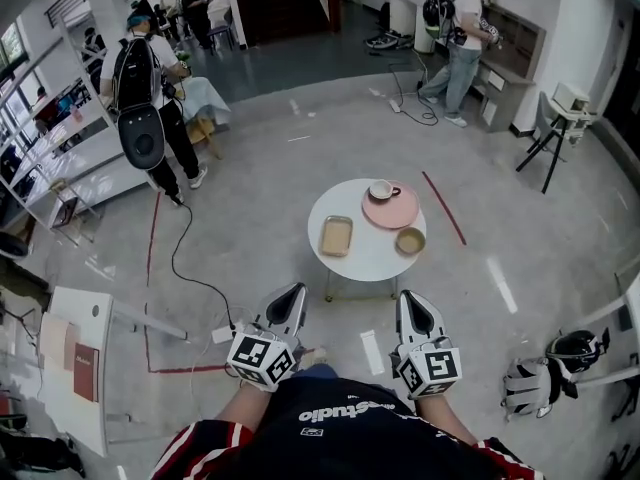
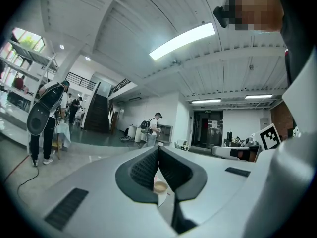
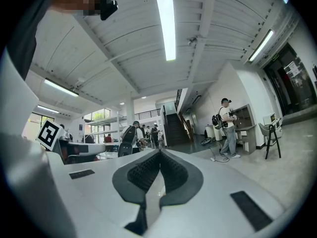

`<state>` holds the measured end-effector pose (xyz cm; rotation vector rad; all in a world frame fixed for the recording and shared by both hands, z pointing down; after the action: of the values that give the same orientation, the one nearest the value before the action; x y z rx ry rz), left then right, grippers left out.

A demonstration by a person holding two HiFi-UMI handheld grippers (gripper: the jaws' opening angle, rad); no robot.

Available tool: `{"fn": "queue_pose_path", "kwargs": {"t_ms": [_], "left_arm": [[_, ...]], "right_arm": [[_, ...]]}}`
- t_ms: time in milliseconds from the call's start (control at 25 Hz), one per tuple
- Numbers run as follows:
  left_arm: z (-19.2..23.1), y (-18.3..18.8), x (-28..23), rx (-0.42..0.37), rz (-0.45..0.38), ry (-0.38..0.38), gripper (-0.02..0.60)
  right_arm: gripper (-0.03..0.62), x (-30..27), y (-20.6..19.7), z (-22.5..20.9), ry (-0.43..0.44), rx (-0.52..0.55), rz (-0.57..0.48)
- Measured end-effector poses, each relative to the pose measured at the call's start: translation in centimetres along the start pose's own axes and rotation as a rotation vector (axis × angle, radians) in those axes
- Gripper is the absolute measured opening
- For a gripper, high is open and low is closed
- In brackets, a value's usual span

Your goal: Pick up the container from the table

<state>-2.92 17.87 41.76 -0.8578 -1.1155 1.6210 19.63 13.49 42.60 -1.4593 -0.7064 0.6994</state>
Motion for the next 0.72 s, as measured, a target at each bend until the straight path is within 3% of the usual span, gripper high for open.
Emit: {"fn": "queue_pose_path", "kwargs": {"t_ms": [720], "left_arm": [[1.6, -1.3, -4.8, 0.035, 0.029, -0.050, 0.025]], "right_arm": [[0.015, -1.6, -1.2, -2.3, -0.064, 0.013, 0.039]]}}
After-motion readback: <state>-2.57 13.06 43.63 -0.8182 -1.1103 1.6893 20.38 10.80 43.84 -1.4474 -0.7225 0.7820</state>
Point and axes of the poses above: the fingertips, and each gripper's own axes: x backward along the fingers, z to its left, y out of its top, the point moved 4 cm from there along x, backward along the fingers, and after that the axes turned 10 degrees about x, right-handed, at the moved point
